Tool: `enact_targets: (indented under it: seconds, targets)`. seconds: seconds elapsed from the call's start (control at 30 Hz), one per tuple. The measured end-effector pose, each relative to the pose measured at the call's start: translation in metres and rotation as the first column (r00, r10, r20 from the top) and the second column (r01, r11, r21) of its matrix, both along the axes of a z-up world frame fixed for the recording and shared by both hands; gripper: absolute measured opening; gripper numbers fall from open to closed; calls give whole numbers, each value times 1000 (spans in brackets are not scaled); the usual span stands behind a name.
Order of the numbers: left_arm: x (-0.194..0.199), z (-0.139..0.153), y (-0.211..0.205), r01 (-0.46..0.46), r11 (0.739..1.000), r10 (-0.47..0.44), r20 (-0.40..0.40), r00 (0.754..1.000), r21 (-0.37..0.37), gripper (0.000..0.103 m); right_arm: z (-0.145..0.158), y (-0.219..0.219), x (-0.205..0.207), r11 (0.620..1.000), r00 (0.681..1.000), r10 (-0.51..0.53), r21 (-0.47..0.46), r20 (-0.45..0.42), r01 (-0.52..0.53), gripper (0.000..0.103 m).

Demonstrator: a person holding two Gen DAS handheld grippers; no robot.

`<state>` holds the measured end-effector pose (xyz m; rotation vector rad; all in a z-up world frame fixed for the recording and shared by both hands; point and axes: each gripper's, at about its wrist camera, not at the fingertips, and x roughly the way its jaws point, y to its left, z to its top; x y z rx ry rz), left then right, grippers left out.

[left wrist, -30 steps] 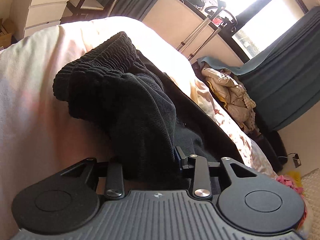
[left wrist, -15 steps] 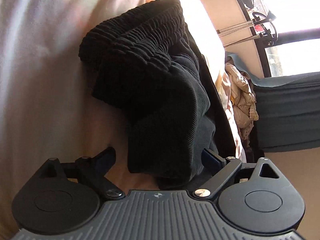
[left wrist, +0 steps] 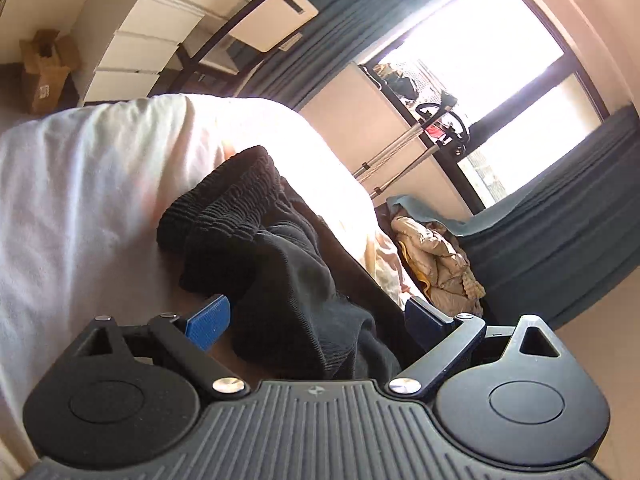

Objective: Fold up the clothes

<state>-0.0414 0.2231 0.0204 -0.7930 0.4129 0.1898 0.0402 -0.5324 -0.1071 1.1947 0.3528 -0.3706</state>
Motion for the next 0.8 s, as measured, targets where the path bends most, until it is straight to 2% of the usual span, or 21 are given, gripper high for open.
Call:
enact_targets:
  seconds: [0.07,0.1,0.17,0.23,0.3,0.4,0.43,0.5,0.6,0.7,0.8]
  targets:
    - [18,11,-28,110,987,-113,24,993,118,95,7,-1,-3,999,999,-23,-32,37,24,51]
    - [37,13,-49,193,966,-200,28,979,172,95,10,-1,-4,998,998,-30,-44,62,33,51]
    - [65,11,-91,346,901,-363,19,932,261,95,8,-3,2,1000,996,4,-26,86,-2,51]
    - [78,-2,-133,463,810,-485,-31,874,360,95,1,-6,12,997,993,74,23,91,-76,51]
    - [89,-15,-174,552,700,-574,-102,812,454,95,-11,-6,21,989,991,115,80,73,-121,51]
    - [114,-41,-227,624,554,-643,-192,741,551,95,-30,-11,26,978,992,113,171,51,-120,51]
    - [117,-51,-238,630,532,-651,-204,732,565,95,-35,-13,26,974,993,110,198,37,-115,50]
    - [121,-70,-248,636,527,-650,-214,729,564,95,-42,-17,23,967,995,96,236,17,-97,50]
    - [129,-91,-249,644,556,-635,-230,737,526,95,-46,-20,15,961,998,68,270,-5,-64,50]
    - [129,-101,-248,639,553,-616,-253,746,535,95,-43,-26,12,972,998,60,227,-21,-54,52]
    - [127,-102,-242,622,574,-606,-234,760,533,95,-48,-37,16,979,997,44,204,-61,-31,53]
